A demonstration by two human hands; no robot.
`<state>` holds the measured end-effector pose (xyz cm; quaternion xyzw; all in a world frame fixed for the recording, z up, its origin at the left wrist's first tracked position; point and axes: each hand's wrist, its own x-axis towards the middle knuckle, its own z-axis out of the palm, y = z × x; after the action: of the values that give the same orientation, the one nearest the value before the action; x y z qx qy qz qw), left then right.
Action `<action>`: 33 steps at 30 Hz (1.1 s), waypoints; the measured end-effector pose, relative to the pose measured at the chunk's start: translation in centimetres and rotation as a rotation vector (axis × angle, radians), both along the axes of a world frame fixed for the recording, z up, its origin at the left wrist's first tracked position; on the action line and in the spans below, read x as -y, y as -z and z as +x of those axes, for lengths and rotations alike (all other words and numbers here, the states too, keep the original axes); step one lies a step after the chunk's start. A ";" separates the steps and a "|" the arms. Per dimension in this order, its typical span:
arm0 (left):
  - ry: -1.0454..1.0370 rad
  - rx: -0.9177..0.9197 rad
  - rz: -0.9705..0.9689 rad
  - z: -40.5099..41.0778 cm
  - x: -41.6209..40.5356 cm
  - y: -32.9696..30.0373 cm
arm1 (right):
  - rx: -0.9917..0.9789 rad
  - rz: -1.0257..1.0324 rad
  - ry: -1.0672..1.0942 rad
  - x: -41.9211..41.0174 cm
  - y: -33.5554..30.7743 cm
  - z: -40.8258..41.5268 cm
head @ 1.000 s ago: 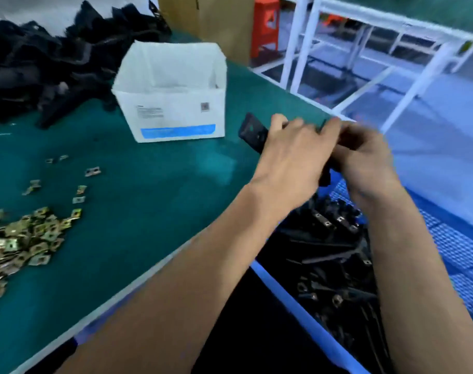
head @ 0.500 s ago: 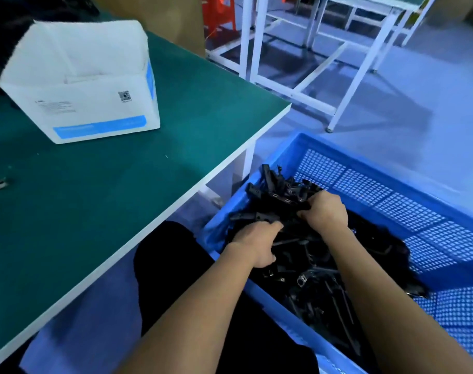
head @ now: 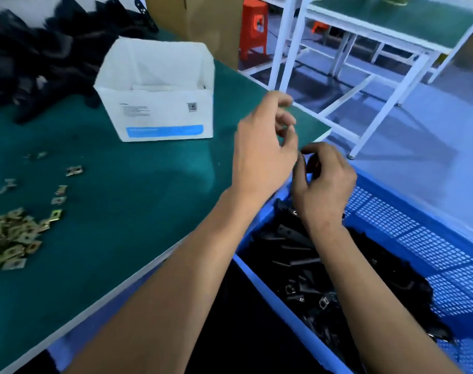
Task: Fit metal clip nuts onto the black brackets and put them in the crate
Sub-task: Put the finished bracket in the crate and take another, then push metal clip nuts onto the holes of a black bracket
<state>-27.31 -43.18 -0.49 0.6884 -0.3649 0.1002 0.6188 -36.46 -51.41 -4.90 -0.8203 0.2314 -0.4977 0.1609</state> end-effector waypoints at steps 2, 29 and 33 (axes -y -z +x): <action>-0.119 -0.018 -0.073 2.4 -3.8 -2.0 | 0.091 -0.081 -0.198 -4.2 -2.5 3.0; -1.000 -0.285 0.154 15.8 -43.9 1.2 | -0.127 -0.151 -0.829 -33.3 -7.1 32.0; -0.798 -0.471 -0.040 15.6 -43.0 0.9 | 0.100 0.008 -0.969 -33.8 -7.9 29.3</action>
<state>-11.76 -0.18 -1.37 0.7669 0.0810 0.1784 0.6111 -7.13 -17.57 2.96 -0.8080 -0.1834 -0.4036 0.3882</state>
